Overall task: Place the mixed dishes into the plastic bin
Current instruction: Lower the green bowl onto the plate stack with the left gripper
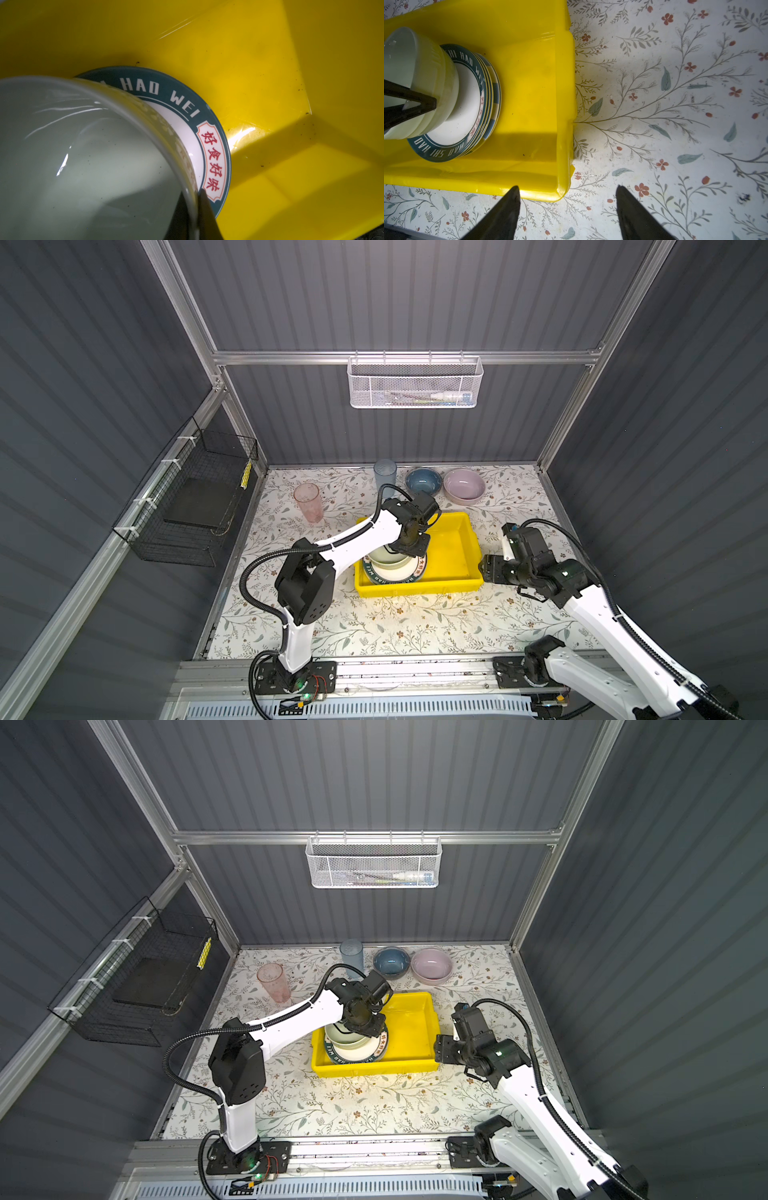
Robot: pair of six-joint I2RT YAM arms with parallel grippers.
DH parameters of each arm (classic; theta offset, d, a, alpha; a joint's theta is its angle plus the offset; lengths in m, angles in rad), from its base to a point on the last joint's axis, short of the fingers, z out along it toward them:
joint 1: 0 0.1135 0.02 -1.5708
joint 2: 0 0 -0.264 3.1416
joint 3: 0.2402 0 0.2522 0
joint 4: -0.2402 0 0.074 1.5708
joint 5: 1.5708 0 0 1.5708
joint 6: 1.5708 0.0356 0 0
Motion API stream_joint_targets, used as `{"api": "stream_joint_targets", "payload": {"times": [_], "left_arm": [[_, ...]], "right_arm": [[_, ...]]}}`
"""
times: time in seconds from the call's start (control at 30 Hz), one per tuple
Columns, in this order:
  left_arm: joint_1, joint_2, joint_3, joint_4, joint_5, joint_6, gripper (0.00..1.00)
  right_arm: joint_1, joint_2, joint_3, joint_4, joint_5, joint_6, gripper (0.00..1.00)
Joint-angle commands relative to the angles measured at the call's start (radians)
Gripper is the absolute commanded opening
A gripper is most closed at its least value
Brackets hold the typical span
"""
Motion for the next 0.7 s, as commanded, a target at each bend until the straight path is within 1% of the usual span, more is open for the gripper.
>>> {"api": "stream_joint_targets", "payload": {"times": [0.0,0.17,0.47,0.67], "left_arm": [[-0.008,0.012,0.006,-0.001,0.016,-0.007,0.03],[-0.010,0.001,0.002,-0.004,0.038,-0.009,0.09],[-0.010,-0.023,-0.050,0.032,0.087,-0.021,0.10],[-0.011,-0.019,-0.066,0.033,0.089,-0.030,0.16]], "right_arm": [[0.002,-0.007,-0.011,0.001,0.012,0.003,0.73],[0.003,0.003,-0.007,0.010,0.008,0.005,0.73],[0.002,0.009,0.005,0.011,0.006,0.006,0.74],[0.002,0.009,0.004,0.008,0.004,0.006,0.73]]}}
